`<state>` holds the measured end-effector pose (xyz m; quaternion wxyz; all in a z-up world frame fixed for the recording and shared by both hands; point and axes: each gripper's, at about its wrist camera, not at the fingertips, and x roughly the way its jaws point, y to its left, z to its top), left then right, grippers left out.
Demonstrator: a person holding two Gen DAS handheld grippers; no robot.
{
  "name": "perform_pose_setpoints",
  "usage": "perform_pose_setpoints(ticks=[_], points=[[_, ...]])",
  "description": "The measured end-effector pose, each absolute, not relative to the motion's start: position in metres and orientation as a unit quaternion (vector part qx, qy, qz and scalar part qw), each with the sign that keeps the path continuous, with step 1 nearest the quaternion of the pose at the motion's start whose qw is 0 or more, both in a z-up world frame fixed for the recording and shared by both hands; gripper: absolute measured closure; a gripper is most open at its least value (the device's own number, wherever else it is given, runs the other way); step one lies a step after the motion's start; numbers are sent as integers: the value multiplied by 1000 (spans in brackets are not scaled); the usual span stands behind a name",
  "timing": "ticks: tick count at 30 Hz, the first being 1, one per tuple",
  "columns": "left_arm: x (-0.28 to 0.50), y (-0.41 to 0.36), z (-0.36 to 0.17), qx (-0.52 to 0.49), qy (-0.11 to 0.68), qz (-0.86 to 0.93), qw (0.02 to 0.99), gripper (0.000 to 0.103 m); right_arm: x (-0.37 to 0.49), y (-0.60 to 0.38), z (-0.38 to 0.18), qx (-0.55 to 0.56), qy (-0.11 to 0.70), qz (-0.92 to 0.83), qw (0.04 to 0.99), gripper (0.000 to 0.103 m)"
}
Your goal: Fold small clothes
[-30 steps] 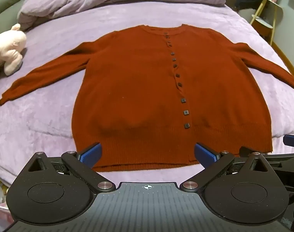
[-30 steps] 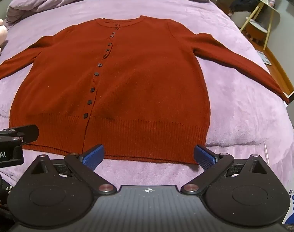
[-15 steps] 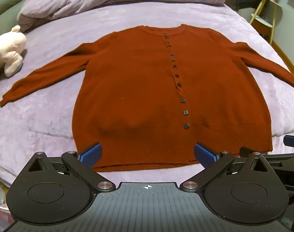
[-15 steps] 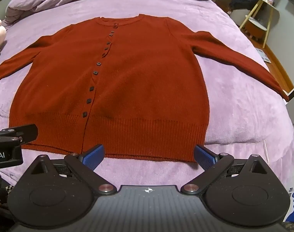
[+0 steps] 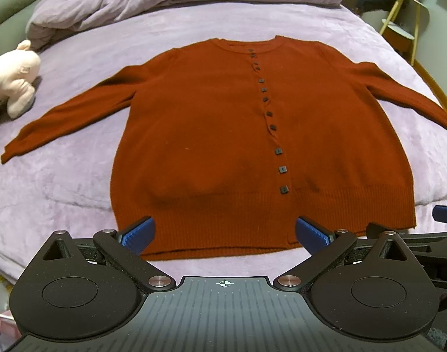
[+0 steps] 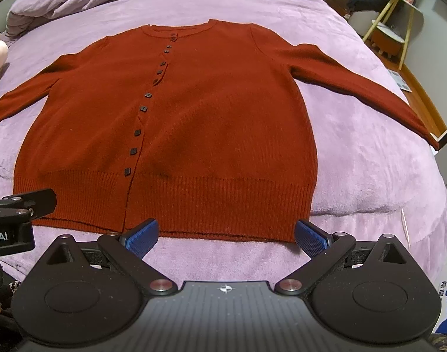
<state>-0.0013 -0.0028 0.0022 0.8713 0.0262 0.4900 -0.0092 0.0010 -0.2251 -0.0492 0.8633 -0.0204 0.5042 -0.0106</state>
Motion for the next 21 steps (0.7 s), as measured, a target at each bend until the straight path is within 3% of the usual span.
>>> perform_pose_setpoints(ticks=[21], points=[[-1, -4, 1, 28, 491, -11, 870, 0, 0, -226, -49, -15, 503, -12, 864, 4]])
